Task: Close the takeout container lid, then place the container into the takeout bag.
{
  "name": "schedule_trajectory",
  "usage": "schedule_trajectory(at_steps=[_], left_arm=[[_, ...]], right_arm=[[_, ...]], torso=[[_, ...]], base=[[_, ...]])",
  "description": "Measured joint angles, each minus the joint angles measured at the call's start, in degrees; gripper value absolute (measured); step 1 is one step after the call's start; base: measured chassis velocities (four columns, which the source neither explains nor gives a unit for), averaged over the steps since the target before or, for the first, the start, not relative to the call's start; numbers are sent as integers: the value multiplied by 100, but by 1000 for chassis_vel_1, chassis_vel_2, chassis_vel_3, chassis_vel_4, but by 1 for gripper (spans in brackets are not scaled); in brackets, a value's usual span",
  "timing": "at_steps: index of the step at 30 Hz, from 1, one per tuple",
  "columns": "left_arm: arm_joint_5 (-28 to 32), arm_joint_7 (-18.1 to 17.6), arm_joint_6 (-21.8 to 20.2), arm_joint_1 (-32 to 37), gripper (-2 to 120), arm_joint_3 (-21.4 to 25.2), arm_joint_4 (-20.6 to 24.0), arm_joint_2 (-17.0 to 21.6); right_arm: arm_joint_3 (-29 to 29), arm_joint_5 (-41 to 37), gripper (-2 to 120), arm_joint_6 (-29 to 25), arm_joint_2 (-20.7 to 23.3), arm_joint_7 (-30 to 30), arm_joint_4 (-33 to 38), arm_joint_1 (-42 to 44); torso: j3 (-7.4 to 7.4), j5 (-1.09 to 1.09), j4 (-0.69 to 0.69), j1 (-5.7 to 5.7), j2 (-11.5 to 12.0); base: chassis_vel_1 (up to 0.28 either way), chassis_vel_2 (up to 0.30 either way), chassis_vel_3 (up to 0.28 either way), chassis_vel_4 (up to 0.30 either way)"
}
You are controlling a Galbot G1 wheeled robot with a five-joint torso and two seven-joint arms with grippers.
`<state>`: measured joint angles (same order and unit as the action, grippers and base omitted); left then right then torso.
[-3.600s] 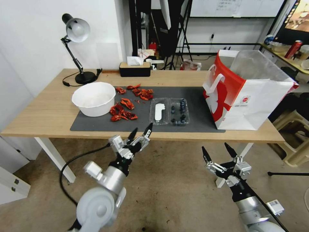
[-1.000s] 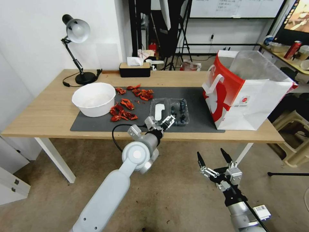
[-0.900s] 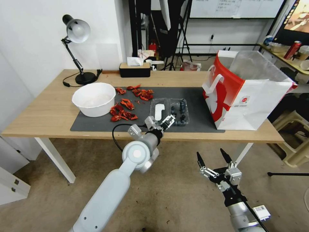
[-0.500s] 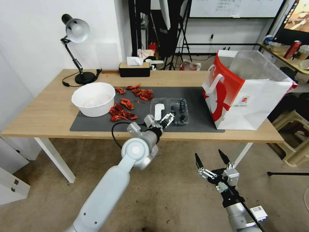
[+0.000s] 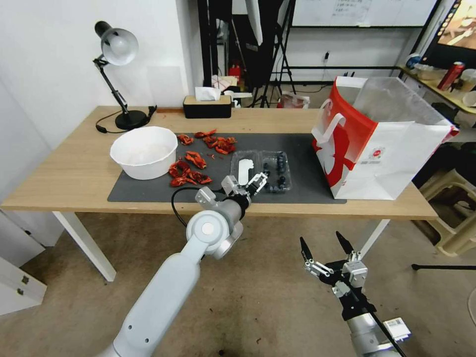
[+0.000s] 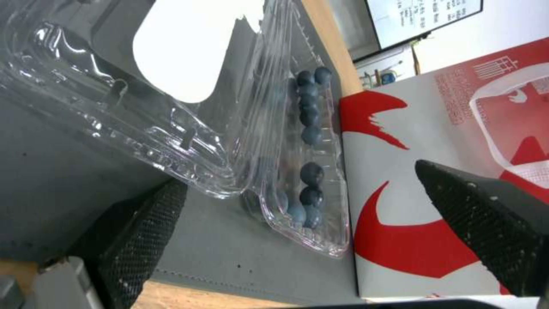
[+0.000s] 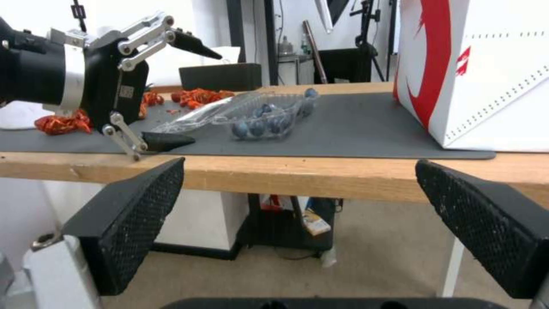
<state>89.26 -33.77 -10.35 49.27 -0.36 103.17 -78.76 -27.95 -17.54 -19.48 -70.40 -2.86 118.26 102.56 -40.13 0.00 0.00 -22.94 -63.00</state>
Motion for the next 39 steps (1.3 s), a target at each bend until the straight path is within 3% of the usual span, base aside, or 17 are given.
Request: schedule_trajectory(at_steps=[13, 24, 39], left_arm=[[99, -11, 53, -20, 100, 33, 37, 2], [155, 207, 145, -16, 100, 121, 129, -16], [203, 989, 304, 35, 100, 328, 311, 105]], right_arm=[[11, 50, 100, -52, -37, -10, -51, 4], [43, 86, 100, -69, -56, -20, -79, -2], [117, 147, 100, -62, -85, -13, -119, -51]], torso=[[1, 1, 2, 1, 0], [2, 0, 1, 2, -2], [2, 0, 1, 2, -3]], base=[[0, 0, 0, 0], [0, 0, 0, 0], [0, 0, 0, 0]])
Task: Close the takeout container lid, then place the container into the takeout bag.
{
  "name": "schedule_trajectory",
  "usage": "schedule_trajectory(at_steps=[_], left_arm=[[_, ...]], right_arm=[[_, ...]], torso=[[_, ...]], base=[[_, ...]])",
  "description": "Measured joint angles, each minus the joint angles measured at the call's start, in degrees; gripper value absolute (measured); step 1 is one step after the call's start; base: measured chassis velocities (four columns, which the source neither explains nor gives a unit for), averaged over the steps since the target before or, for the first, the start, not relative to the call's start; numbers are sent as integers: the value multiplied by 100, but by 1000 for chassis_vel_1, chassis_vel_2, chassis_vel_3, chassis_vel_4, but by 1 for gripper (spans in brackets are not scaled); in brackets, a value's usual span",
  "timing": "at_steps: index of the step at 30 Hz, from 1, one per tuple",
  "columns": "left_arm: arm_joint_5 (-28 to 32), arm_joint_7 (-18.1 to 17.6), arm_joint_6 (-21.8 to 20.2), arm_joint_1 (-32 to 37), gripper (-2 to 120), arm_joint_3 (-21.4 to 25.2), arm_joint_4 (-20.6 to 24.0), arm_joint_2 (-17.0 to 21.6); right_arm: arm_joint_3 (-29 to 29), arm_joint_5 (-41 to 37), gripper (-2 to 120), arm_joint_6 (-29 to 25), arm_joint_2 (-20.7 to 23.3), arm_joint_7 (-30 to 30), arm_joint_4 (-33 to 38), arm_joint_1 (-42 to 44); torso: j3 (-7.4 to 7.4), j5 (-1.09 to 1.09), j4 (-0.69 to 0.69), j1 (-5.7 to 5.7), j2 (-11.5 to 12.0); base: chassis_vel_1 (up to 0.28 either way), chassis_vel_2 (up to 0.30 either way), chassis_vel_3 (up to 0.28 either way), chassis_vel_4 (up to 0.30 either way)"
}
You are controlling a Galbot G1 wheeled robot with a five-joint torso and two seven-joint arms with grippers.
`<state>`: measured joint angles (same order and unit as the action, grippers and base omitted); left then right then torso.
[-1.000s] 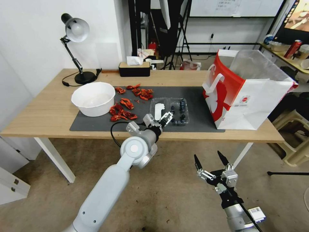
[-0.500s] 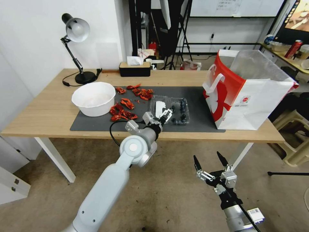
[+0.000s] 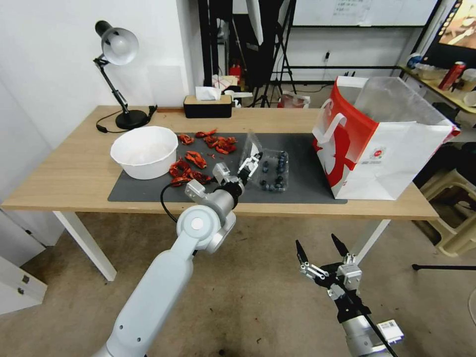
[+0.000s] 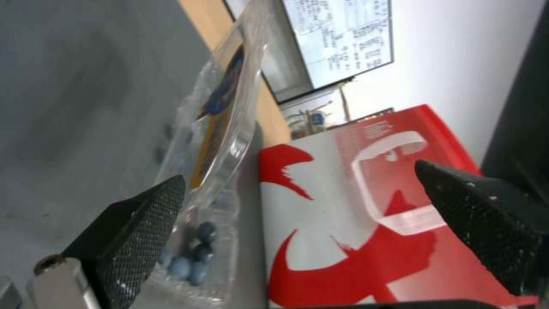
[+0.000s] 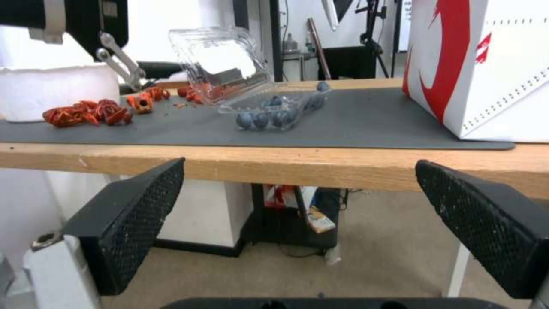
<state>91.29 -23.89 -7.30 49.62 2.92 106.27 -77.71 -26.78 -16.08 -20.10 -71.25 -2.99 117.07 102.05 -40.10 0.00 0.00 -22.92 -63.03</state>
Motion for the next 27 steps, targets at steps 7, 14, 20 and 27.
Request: schedule_trajectory(at_steps=[7, 14, 20, 27], left_arm=[[11, 293, -13, -12, 100, 5, 39, 27], [26, 473, -109, -101, 100, -34, 29, 42], [27, 607, -232, -185, 100, -105, -66, 56], [27, 720, -308, -365, 100, -237, -188, 77]], right_arm=[[-3, 24, 100, -1, -21, 0, 0, 21], [-20, 30, 100, -1, -26, 2, 10, 29], [-24, 38, 100, -1, -32, 4, 16, 32], [-44, 39, 100, 3, -29, 4, 19, 34]], torso=[[0, 0, 0, 0, 0], [0, 0, 0, 0, 0], [0, 0, 0, 0, 0], [0, 0, 0, 0, 0]], base=[[0, 0, 0, 0], [0, 0, 0, 0], [0, 0, 0, 0], [0, 0, 0, 0]])
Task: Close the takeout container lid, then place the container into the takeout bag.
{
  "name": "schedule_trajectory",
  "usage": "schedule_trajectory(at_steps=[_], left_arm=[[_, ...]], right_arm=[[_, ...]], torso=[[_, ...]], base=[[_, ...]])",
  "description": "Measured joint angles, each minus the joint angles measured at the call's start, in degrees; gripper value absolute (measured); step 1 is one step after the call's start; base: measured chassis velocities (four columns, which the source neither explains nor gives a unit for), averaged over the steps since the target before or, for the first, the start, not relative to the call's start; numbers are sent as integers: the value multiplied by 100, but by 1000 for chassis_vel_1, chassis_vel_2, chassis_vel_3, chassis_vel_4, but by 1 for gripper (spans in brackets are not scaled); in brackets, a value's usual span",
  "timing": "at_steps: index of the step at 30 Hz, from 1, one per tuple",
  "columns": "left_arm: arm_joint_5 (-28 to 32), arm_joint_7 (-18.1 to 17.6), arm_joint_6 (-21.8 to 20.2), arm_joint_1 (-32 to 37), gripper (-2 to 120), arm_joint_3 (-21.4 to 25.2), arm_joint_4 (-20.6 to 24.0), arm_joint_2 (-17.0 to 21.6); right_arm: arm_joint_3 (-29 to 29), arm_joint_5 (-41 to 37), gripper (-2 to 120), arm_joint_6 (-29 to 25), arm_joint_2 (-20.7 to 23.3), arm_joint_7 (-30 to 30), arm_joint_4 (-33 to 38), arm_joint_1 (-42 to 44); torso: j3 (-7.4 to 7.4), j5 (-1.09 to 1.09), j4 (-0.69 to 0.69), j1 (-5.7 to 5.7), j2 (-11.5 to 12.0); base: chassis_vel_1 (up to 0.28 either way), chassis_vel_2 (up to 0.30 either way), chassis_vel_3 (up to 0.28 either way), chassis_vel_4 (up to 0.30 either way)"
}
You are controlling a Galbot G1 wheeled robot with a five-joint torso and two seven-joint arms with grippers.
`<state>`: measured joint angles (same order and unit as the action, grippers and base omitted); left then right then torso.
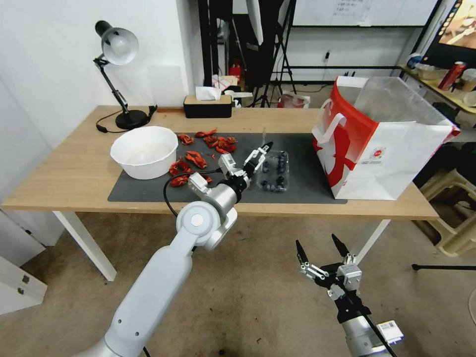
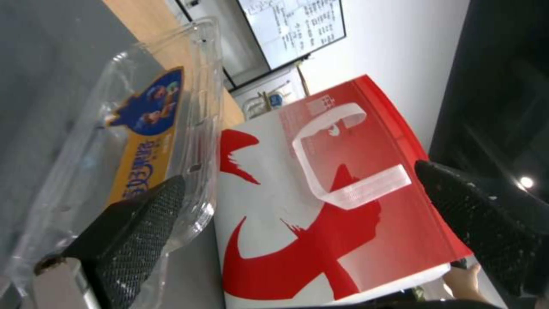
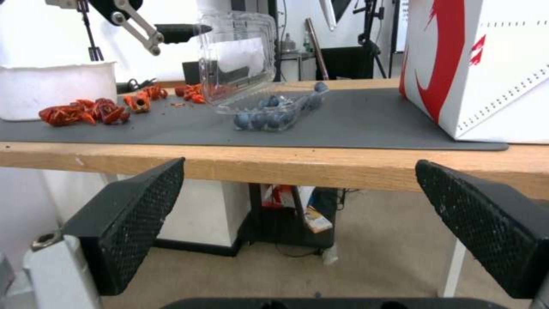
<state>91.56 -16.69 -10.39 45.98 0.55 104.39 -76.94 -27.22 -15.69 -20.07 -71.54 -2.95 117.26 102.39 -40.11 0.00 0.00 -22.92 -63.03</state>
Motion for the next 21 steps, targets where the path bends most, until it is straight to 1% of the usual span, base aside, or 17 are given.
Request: schedule_trajectory(at_steps=[8, 15, 21], left_arm=[[-30, 71, -69, -166, 100, -171, -126, -39], [-145, 168, -103, -411, 100, -425, -357, -67], [-194, 247, -118, -574, 100, -552, -564, -82]], right_arm=[[-19, 0, 100, 0, -18, 0, 7, 8], [-64, -1, 100, -13, -55, -5, 12, 27], [-75, -1, 100, -21, -70, -10, 7, 28]], torso=[[0, 0, 0, 0, 0], [0, 0, 0, 0, 0], [0, 0, 0, 0, 0]], base=[[0, 0, 0, 0], [0, 0, 0, 0], [0, 0, 0, 0]])
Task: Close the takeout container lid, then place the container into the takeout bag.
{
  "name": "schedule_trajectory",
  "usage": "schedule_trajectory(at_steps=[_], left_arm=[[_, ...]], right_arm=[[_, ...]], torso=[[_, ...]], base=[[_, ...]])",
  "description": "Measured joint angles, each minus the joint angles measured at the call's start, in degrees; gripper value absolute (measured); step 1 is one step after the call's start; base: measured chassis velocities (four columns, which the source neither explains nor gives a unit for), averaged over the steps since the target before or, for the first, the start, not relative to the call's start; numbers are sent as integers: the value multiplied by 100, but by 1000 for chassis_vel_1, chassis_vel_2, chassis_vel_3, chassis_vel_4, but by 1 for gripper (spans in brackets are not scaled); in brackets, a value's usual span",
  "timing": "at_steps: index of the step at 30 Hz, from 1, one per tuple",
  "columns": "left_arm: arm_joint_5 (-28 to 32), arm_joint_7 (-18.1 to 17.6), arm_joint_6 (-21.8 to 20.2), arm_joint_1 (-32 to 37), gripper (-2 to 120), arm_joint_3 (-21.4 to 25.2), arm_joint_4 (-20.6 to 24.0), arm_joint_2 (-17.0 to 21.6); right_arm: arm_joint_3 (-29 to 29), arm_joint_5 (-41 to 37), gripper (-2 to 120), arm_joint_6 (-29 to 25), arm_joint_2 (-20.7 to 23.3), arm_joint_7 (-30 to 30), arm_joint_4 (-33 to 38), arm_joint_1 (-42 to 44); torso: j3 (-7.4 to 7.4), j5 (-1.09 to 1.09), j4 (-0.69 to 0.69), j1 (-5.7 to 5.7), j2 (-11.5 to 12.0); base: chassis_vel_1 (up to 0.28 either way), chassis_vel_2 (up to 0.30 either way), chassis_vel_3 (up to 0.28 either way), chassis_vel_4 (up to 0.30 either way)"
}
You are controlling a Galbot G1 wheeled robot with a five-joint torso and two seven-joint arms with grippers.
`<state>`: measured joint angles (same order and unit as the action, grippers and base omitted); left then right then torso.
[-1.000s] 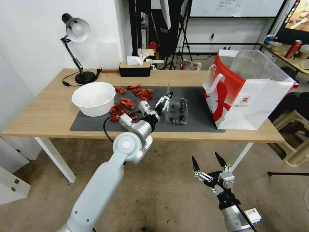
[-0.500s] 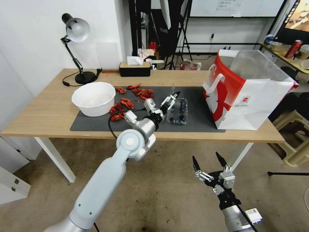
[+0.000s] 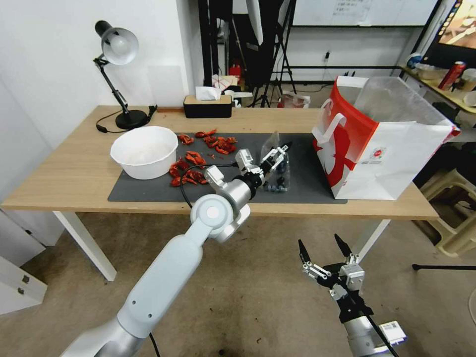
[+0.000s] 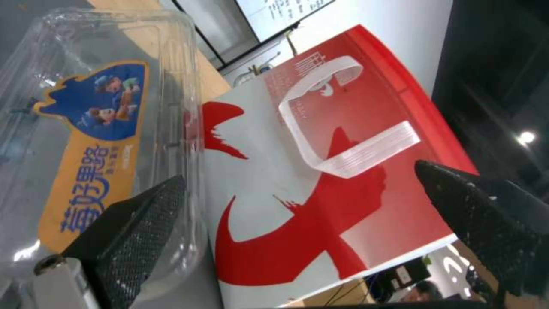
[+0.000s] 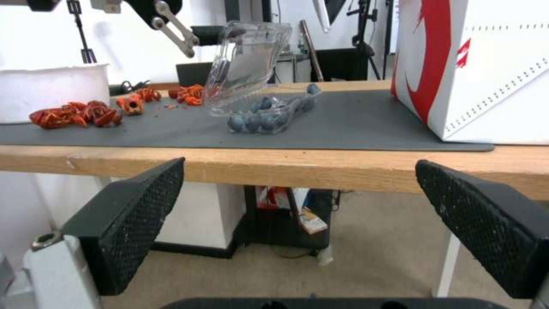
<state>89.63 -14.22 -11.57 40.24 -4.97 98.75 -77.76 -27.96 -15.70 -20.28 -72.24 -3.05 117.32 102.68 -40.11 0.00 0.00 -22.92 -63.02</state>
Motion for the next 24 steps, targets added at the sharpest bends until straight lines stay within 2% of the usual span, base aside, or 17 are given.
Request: schedule_trajectory(at_steps=[19, 22, 24], left_arm=[[-207, 199, -37, -588, 100, -366, -849, -167], [-211, 188, -39, -629, 96, -407, -925, -183], [-264, -9, -84, -691, 84, -453, -986, -194]], right_arm=[[-10, 25, 100, -10, -39, -1, -61, -21], [-13, 22, 100, -12, -38, -1, -62, -21], [-14, 13, 100, -13, -32, -2, -62, -23]], torso=[[0, 0, 0, 0, 0], [0, 0, 0, 0, 0], [0, 0, 0, 0, 0]], base=[[0, 0, 0, 0], [0, 0, 0, 0], [0, 0, 0, 0]])
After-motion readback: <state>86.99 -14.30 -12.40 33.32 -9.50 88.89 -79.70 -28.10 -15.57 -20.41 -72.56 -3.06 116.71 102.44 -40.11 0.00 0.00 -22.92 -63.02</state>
